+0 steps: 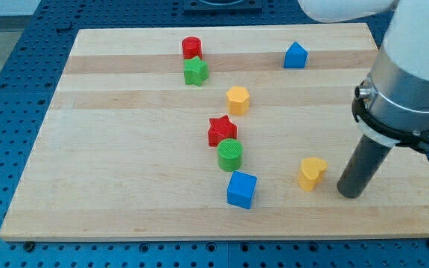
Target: Push yellow heart to the group of blocks
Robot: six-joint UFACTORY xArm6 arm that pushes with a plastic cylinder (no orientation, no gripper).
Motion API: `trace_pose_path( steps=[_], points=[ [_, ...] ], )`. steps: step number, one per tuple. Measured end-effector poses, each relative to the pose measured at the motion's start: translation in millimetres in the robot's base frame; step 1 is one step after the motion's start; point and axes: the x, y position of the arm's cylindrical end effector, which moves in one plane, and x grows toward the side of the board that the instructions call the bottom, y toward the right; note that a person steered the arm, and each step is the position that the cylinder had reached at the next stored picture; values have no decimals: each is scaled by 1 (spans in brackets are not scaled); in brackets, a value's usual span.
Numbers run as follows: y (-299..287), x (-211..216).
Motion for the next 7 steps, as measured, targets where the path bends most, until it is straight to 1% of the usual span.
trace_pose_path(
  steps=[2,3,4,5,6,7],
  points=[
    [-51,-31],
    [-65,-33],
    [-65,-32],
    [-88,-32],
    [-127,-31],
    [-145,-24]
  ],
)
